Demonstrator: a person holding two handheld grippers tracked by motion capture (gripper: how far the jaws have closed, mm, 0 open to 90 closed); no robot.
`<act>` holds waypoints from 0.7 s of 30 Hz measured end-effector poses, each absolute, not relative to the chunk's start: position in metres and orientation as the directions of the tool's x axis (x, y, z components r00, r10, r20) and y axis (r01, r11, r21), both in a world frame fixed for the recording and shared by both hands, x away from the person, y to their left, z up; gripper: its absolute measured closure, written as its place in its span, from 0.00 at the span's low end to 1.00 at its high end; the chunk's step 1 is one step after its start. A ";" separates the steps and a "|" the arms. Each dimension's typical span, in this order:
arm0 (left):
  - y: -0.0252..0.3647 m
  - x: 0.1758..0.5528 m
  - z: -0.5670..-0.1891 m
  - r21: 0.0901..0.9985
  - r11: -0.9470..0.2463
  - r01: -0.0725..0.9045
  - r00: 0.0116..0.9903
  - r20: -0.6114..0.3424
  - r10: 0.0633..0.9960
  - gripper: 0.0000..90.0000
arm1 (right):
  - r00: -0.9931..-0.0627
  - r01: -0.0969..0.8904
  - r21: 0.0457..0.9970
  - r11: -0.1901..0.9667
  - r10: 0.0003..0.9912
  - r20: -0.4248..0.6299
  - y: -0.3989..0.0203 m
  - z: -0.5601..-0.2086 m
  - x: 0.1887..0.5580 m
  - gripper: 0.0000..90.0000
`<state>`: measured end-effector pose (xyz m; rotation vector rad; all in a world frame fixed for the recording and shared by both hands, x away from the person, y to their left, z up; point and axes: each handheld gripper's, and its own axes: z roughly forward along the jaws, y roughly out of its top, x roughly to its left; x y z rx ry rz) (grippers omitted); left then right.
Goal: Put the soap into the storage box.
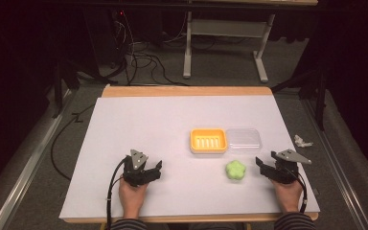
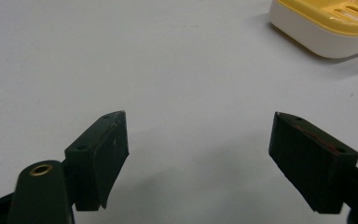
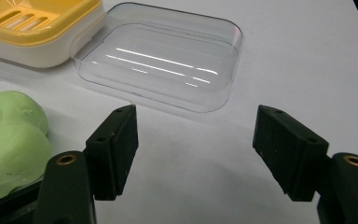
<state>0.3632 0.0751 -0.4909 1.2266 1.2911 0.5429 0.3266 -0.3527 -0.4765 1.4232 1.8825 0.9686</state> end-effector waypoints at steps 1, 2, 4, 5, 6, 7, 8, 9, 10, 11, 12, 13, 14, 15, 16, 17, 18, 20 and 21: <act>0.075 0.363 -0.491 0.892 0.332 0.308 0.271 -0.417 0.868 0.23 | -0.261 0.542 0.824 0.166 0.965 -0.023 -0.353 -0.476 0.327 0.35; 0.075 0.363 -0.491 0.891 0.333 0.308 0.270 -0.418 0.868 0.23 | -0.262 0.543 0.823 0.168 0.965 -0.025 -0.353 -0.476 0.327 0.35; 0.075 0.363 -0.491 0.892 0.331 0.307 0.270 -0.415 0.869 0.23 | -0.259 0.543 0.823 0.166 0.965 -0.024 -0.353 -0.477 0.327 0.35; 0.075 0.363 -0.491 0.892 0.332 0.308 0.271 -0.416 0.868 0.23 | -0.259 0.543 0.823 0.166 0.965 -0.024 -0.353 -0.477 0.327 0.35; 0.075 0.363 -0.491 0.892 0.332 0.308 0.270 -0.417 0.868 0.23 | -0.252 0.546 0.823 0.160 0.967 -0.021 -0.354 -0.477 0.327 0.38; 0.075 0.363 -0.491 0.891 0.334 0.308 0.270 -0.418 0.868 0.23 | -0.252 0.546 0.823 0.160 0.967 -0.021 -0.354 -0.477 0.327 0.38; 0.075 0.363 -0.491 0.892 0.332 0.307 0.270 -0.416 0.868 0.23 | -0.227 0.552 0.820 0.148 0.974 -0.023 -0.354 -0.477 0.327 0.38; 0.075 0.363 -0.491 0.892 0.332 0.307 0.270 -0.416 0.868 0.23 | -0.227 0.552 0.820 0.148 0.974 -0.023 -0.354 -0.477 0.327 0.38; 0.075 0.363 -0.491 0.892 0.331 0.308 0.271 -0.416 0.868 0.23 | -0.225 0.553 0.820 0.147 0.974 -0.022 -0.354 -0.477 0.328 0.38; 0.075 0.363 -0.491 0.893 0.329 0.308 0.271 -0.413 0.869 0.23 | -0.226 0.554 0.820 0.144 0.974 -0.019 -0.355 -0.477 0.328 0.38; 0.075 0.363 -0.491 0.892 0.331 0.307 0.271 -0.415 0.869 0.23 | -0.224 0.555 0.820 0.140 0.974 -0.015 -0.355 -0.477 0.328 0.37; 0.076 0.363 -0.491 0.892 0.331 0.307 0.271 -0.415 0.868 0.23 | -0.220 0.554 0.821 0.134 0.975 -0.010 -0.356 -0.477 0.328 0.36; 0.076 0.363 -0.491 0.891 0.333 0.308 0.270 -0.418 0.867 0.23 | -0.218 0.554 0.823 0.125 0.976 -0.001 -0.357 -0.476 0.328 0.34; 0.076 0.363 -0.491 0.891 0.333 0.308 0.270 -0.418 0.867 0.23 | -0.218 0.554 0.823 0.125 0.976 -0.001 -0.357 -0.476 0.328 0.34; 0.076 0.363 -0.491 0.891 0.333 0.309 0.270 -0.418 0.867 0.23 | -0.231 0.554 0.822 0.131 0.973 0.000 -0.356 -0.476 0.327 0.32; 0.076 0.363 -0.491 0.891 0.332 0.310 0.270 -0.417 0.868 0.23 | -0.231 0.554 0.822 0.131 0.973 0.000 -0.356 -0.476 0.327 0.32; 0.076 0.363 -0.491 0.891 0.333 0.310 0.270 -0.418 0.868 0.23 | -0.240 0.552 0.821 0.144 0.971 -0.009 -0.355 -0.476 0.327 0.31; 0.076 0.363 -0.491 0.890 0.333 0.311 0.270 -0.418 0.867 0.23 | -0.235 0.564 0.815 0.130 0.972 0.007 -0.356 -0.475 0.329 0.29; 0.076 0.363 -0.491 0.890 0.333 0.311 0.270 -0.418 0.867 0.23 | -0.235 0.564 0.815 0.130 0.972 0.007 -0.356 -0.475 0.329 0.29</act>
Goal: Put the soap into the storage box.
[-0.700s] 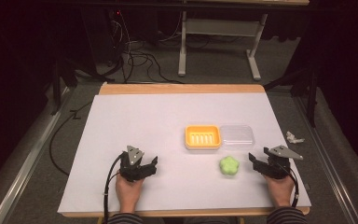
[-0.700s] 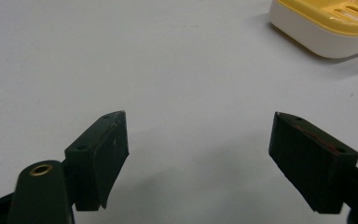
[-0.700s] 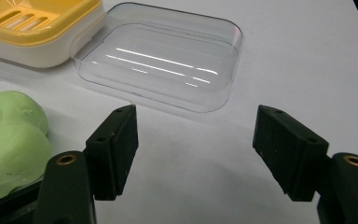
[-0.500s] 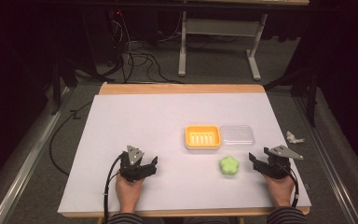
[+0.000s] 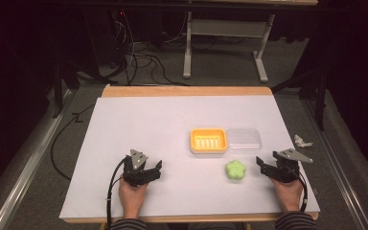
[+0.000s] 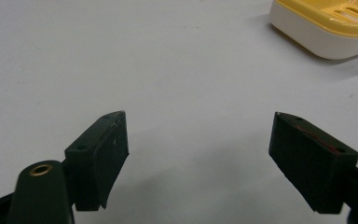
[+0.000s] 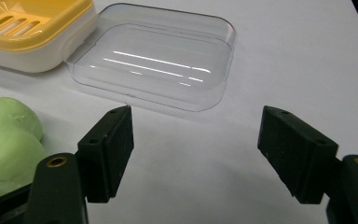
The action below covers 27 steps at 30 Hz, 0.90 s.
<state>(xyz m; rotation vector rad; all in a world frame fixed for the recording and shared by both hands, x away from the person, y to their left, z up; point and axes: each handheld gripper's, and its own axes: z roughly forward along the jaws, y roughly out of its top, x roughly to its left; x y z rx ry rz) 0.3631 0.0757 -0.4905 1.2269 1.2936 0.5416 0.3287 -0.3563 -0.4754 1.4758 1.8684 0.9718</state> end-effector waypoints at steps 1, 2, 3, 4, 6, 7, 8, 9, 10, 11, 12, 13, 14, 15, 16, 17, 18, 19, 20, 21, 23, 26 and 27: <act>0.076 0.363 -0.491 0.891 0.331 0.311 0.273 -0.417 0.867 0.23 | -0.239 0.571 0.812 0.122 0.971 0.023 -0.358 -0.475 0.330 0.28; 0.076 0.363 -0.491 0.891 0.331 0.311 0.273 -0.417 0.867 0.23 | -0.239 0.571 0.812 0.122 0.971 0.023 -0.358 -0.475 0.330 0.28; 0.076 0.363 -0.491 0.891 0.330 0.312 0.273 -0.417 0.867 0.23 | -0.242 0.572 0.811 0.122 0.970 0.025 -0.358 -0.475 0.330 0.27; 0.076 0.363 -0.491 0.891 0.328 0.313 0.273 -0.416 0.867 0.23 | -0.245 0.570 0.812 0.128 0.969 0.019 -0.358 -0.475 0.330 0.27; 0.076 0.363 -0.491 0.891 0.330 0.312 0.273 -0.416 0.867 0.23 | -0.243 0.567 0.814 0.128 0.970 0.017 -0.358 -0.475 0.330 0.27; 0.076 0.363 -0.491 0.892 0.329 0.311 0.273 -0.416 0.868 0.23 | -0.237 0.572 0.812 0.112 0.971 0.033 -0.359 -0.474 0.330 0.27; 0.076 0.363 -0.491 0.892 0.329 0.311 0.273 -0.416 0.868 0.23 | -0.237 0.572 0.812 0.112 0.971 0.033 -0.359 -0.474 0.330 0.27; 0.076 0.363 -0.491 0.891 0.330 0.311 0.274 -0.416 0.867 0.23 | -0.240 0.581 0.808 0.099 0.969 0.054 -0.361 -0.473 0.330 0.26; 0.076 0.363 -0.491 0.891 0.330 0.311 0.274 -0.416 0.867 0.23 | -0.240 0.581 0.808 0.099 0.969 0.054 -0.361 -0.473 0.330 0.26; 0.076 0.363 -0.491 0.892 0.329 0.310 0.276 -0.415 0.867 0.23 | -0.244 0.578 0.811 0.090 0.967 0.066 -0.362 -0.469 0.328 0.27; 0.075 0.363 -0.491 0.892 0.330 0.308 0.278 -0.416 0.866 0.23 | -0.244 0.578 0.811 0.090 0.967 0.066 -0.362 -0.469 0.328 0.27; 0.075 0.362 -0.491 0.892 0.329 0.308 0.278 -0.416 0.866 0.23 | -0.247 0.565 0.820 0.085 0.967 0.070 -0.362 -0.465 0.326 0.27; 0.075 0.362 -0.491 0.892 0.329 0.308 0.278 -0.416 0.866 0.23 | -0.247 0.565 0.820 0.085 0.967 0.070 -0.362 -0.465 0.326 0.27; 0.075 0.362 -0.491 0.893 0.330 0.307 0.279 -0.416 0.866 0.23 | -0.260 0.558 0.824 0.094 0.963 0.066 -0.361 -0.460 0.324 0.27; 0.075 0.362 -0.491 0.892 0.331 0.308 0.280 -0.417 0.865 0.23 | -0.260 0.558 0.824 0.094 0.963 0.066 -0.361 -0.460 0.324 0.27; 0.075 0.362 -0.491 0.892 0.331 0.308 0.279 -0.417 0.865 0.23 | -0.266 0.555 0.826 0.099 0.962 0.063 -0.360 -0.458 0.323 0.27; 0.075 0.362 -0.491 0.892 0.330 0.308 0.279 -0.416 0.866 0.23 | -0.274 0.553 0.826 0.108 0.960 0.058 -0.360 -0.457 0.322 0.27; 0.075 0.362 -0.491 0.892 0.330 0.309 0.279 -0.416 0.865 0.23 | -0.279 0.553 0.826 0.110 0.959 0.059 -0.359 -0.456 0.321 0.27; 0.075 0.362 -0.491 0.892 0.330 0.308 0.279 -0.416 0.865 0.23 | -0.284 0.557 0.823 0.112 0.957 0.061 -0.358 -0.455 0.321 0.27; 0.075 0.362 -0.491 0.892 0.331 0.308 0.279 -0.417 0.865 0.23 | -0.293 0.557 0.822 0.120 0.954 0.059 -0.356 -0.455 0.319 0.27; 0.075 0.362 -0.491 0.892 0.331 0.308 0.279 -0.417 0.865 0.23 | -0.300 0.559 0.820 0.122 0.952 0.063 -0.354 -0.454 0.317 0.27; 0.075 0.362 -0.491 0.892 0.330 0.308 0.280 -0.417 0.865 0.23 | -0.314 0.553 0.822 0.136 0.948 0.055 -0.353 -0.453 0.315 0.30; 0.075 0.362 -0.490 0.891 0.332 0.309 0.278 -0.418 0.865 0.23 | -0.338 0.546 0.825 0.146 0.939 0.058 -0.351 -0.452 0.311 0.36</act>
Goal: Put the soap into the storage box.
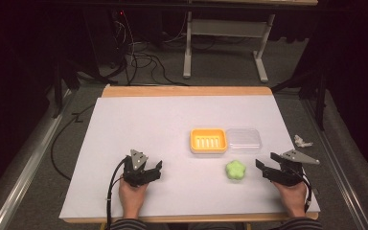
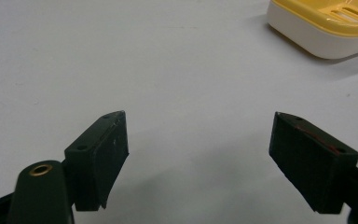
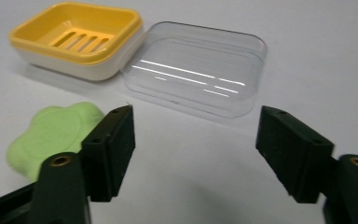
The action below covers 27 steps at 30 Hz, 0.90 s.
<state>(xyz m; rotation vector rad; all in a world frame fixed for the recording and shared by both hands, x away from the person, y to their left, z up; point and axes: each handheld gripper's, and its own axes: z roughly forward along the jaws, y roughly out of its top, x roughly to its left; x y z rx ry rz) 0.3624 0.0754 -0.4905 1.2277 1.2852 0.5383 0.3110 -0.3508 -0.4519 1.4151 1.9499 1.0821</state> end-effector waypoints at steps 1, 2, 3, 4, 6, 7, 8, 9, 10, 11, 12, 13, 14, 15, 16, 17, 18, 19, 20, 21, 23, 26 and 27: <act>0.075 0.362 -0.490 0.891 0.332 0.309 0.278 -0.418 0.865 0.22 | -0.338 0.546 0.825 0.146 0.939 0.058 -0.351 -0.452 0.311 0.36; 0.075 0.362 -0.490 0.892 0.332 0.308 0.277 -0.418 0.865 0.23 | -0.345 0.545 0.823 0.158 0.937 0.049 -0.349 -0.452 0.306 0.36; 0.075 0.362 -0.490 0.892 0.332 0.308 0.277 -0.418 0.865 0.23 | -0.345 0.545 0.823 0.158 0.937 0.049 -0.349 -0.452 0.306 0.36; 0.076 0.362 -0.491 0.892 0.331 0.309 0.277 -0.417 0.866 0.23 | -0.353 0.549 0.819 0.166 0.934 0.048 -0.348 -0.453 0.302 0.37; 0.076 0.362 -0.491 0.893 0.328 0.308 0.277 -0.414 0.867 0.22 | -0.360 0.550 0.818 0.170 0.932 0.049 -0.349 -0.453 0.299 0.38; 0.076 0.362 -0.491 0.893 0.328 0.308 0.277 -0.414 0.867 0.23 | -0.360 0.550 0.818 0.170 0.932 0.049 -0.349 -0.453 0.299 0.38; 0.076 0.362 -0.491 0.893 0.327 0.308 0.277 -0.414 0.867 0.23 | -0.363 0.549 0.818 0.169 0.930 0.051 -0.348 -0.452 0.295 0.38; 0.076 0.362 -0.491 0.893 0.328 0.309 0.277 -0.414 0.867 0.23 | -0.363 0.549 0.818 0.169 0.930 0.051 -0.348 -0.452 0.295 0.38; 0.076 0.362 -0.491 0.893 0.328 0.309 0.277 -0.414 0.867 0.22 | -0.372 0.551 0.816 0.173 0.926 0.055 -0.347 -0.451 0.292 0.38; 0.076 0.362 -0.491 0.893 0.328 0.309 0.277 -0.414 0.867 0.23 | -0.372 0.551 0.816 0.173 0.926 0.055 -0.347 -0.451 0.292 0.38; 0.075 0.362 -0.491 0.893 0.330 0.307 0.277 -0.416 0.866 0.23 | -0.378 0.551 0.815 0.178 0.924 0.054 -0.346 -0.450 0.291 0.38; 0.076 0.362 -0.491 0.893 0.327 0.308 0.278 -0.414 0.867 0.23 | -0.383 0.551 0.814 0.185 0.922 0.050 -0.345 -0.449 0.290 0.38; 0.075 0.362 -0.490 0.892 0.331 0.307 0.278 -0.417 0.865 0.23 | -0.393 0.543 0.816 0.199 0.919 0.038 -0.342 -0.448 0.288 0.38; 0.075 0.362 -0.491 0.893 0.330 0.306 0.278 -0.415 0.866 0.23 | -0.393 0.543 0.816 0.199 0.919 0.038 -0.342 -0.448 0.288 0.38; 0.075 0.362 -0.491 0.893 0.333 0.303 0.277 -0.417 0.866 0.22 | -0.403 0.537 0.817 0.208 0.915 0.032 -0.339 -0.446 0.286 0.38; 0.075 0.362 -0.491 0.893 0.333 0.303 0.277 -0.417 0.866 0.23 | -0.403 0.537 0.817 0.208 0.915 0.032 -0.339 -0.446 0.286 0.38; 0.075 0.362 -0.491 0.893 0.332 0.304 0.277 -0.416 0.866 0.23 | -0.406 0.537 0.816 0.213 0.913 0.029 -0.338 -0.446 0.285 0.38; 0.075 0.362 -0.490 0.892 0.335 0.304 0.277 -0.419 0.865 0.22 | -0.415 0.534 0.815 0.223 0.910 0.023 -0.336 -0.445 0.284 0.37; 0.075 0.362 -0.490 0.892 0.334 0.305 0.277 -0.419 0.865 0.23 | -0.426 0.538 0.810 0.232 0.904 0.024 -0.333 -0.443 0.282 0.37; 0.075 0.362 -0.490 0.891 0.335 0.306 0.277 -0.420 0.864 0.23 | -0.426 0.538 0.810 0.232 0.904 0.024 -0.333 -0.443 0.282 0.37; 0.075 0.362 -0.490 0.891 0.334 0.306 0.277 -0.419 0.865 0.23 | -0.437 0.534 0.811 0.241 0.899 0.021 -0.331 -0.441 0.280 0.37; 0.075 0.362 -0.490 0.892 0.332 0.307 0.277 -0.417 0.866 0.23 | -0.451 0.530 0.811 0.249 0.892 0.021 -0.328 -0.440 0.278 0.37; 0.075 0.362 -0.490 0.892 0.333 0.306 0.276 -0.418 0.865 0.23 | -0.456 0.532 0.807 0.255 0.890 0.019 -0.326 -0.439 0.277 0.37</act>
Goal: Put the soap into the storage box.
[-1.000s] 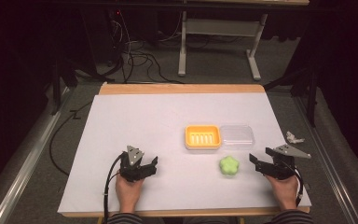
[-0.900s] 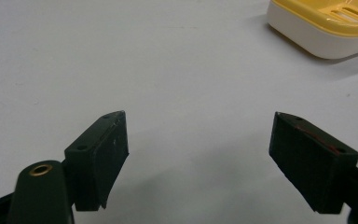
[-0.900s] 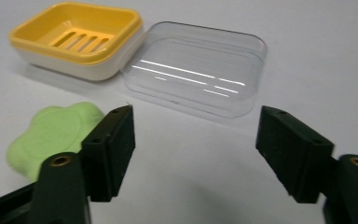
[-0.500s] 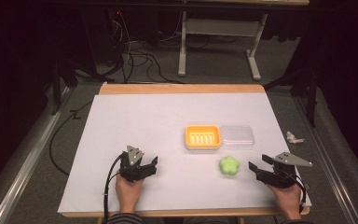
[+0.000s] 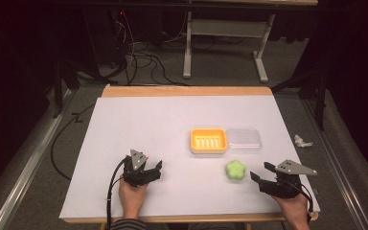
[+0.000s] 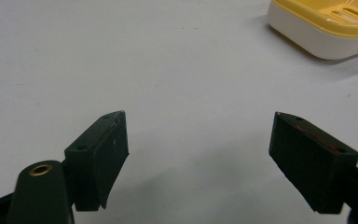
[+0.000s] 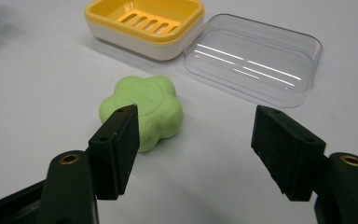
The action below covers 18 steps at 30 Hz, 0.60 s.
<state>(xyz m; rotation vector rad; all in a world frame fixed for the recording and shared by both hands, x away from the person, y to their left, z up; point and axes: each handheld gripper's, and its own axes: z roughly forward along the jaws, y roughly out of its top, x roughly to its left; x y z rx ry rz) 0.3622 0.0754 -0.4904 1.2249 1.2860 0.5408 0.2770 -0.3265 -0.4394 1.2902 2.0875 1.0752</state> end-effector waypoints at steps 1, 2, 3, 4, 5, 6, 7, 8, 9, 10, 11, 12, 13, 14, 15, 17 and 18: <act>0.076 0.362 -0.490 0.892 0.330 0.307 0.277 -0.416 0.866 0.23 | -0.463 0.531 0.806 0.263 0.886 0.016 -0.325 -0.439 0.277 0.37; 0.075 0.362 -0.491 0.893 0.331 0.305 0.277 -0.415 0.866 0.23 | -0.472 0.525 0.806 0.272 0.882 0.010 -0.325 -0.439 0.276 0.37; 0.075 0.362 -0.491 0.893 0.330 0.305 0.277 -0.415 0.867 0.23 | -0.475 0.523 0.806 0.276 0.880 0.008 -0.324 -0.439 0.276 0.37; 0.075 0.362 -0.490 0.892 0.332 0.306 0.275 -0.417 0.866 0.23 | -0.472 0.531 0.804 0.270 0.881 0.016 -0.322 -0.438 0.275 0.36; 0.076 0.362 -0.491 0.893 0.329 0.307 0.276 -0.415 0.867 0.23 | -0.483 0.527 0.804 0.275 0.876 0.017 -0.320 -0.438 0.274 0.36; 0.075 0.362 -0.490 0.892 0.332 0.306 0.276 -0.417 0.866 0.23 | -0.483 0.527 0.804 0.275 0.876 0.017 -0.320 -0.438 0.274 0.36; 0.075 0.362 -0.491 0.892 0.333 0.305 0.275 -0.417 0.866 0.23 | -0.488 0.527 0.802 0.282 0.873 0.014 -0.318 -0.438 0.274 0.35; 0.075 0.362 -0.491 0.892 0.333 0.305 0.275 -0.417 0.866 0.23 | -0.490 0.530 0.799 0.283 0.871 0.017 -0.317 -0.438 0.273 0.35; 0.075 0.362 -0.490 0.892 0.333 0.306 0.276 -0.418 0.865 0.23 | -0.498 0.531 0.795 0.293 0.867 0.013 -0.313 -0.438 0.273 0.34; 0.075 0.362 -0.490 0.892 0.333 0.306 0.276 -0.418 0.865 0.23 | -0.498 0.531 0.795 0.293 0.867 0.013 -0.313 -0.438 0.273 0.34; 0.075 0.362 -0.490 0.892 0.333 0.307 0.277 -0.418 0.865 0.23 | -0.505 0.530 0.794 0.297 0.863 0.014 -0.310 -0.438 0.273 0.33; 0.075 0.362 -0.490 0.892 0.333 0.307 0.278 -0.418 0.865 0.23 | -0.507 0.534 0.790 0.301 0.862 0.014 -0.309 -0.439 0.273 0.32; 0.075 0.362 -0.490 0.892 0.333 0.307 0.278 -0.418 0.865 0.23 | -0.507 0.534 0.790 0.301 0.862 0.014 -0.309 -0.439 0.273 0.32; 0.075 0.362 -0.491 0.892 0.332 0.306 0.277 -0.417 0.866 0.23 | -0.513 0.535 0.784 0.314 0.858 0.006 -0.307 -0.439 0.274 0.31; 0.075 0.362 -0.491 0.892 0.332 0.306 0.276 -0.417 0.866 0.23 | -0.522 0.537 0.777 0.329 0.853 0.001 -0.304 -0.441 0.275 0.29; 0.075 0.363 -0.491 0.892 0.332 0.307 0.276 -0.417 0.866 0.23 | -0.532 0.539 0.772 0.336 0.847 0.003 -0.301 -0.442 0.277 0.28; 0.075 0.363 -0.491 0.892 0.332 0.307 0.276 -0.417 0.866 0.23 | -0.532 0.539 0.772 0.336 0.847 0.003 -0.301 -0.442 0.277 0.28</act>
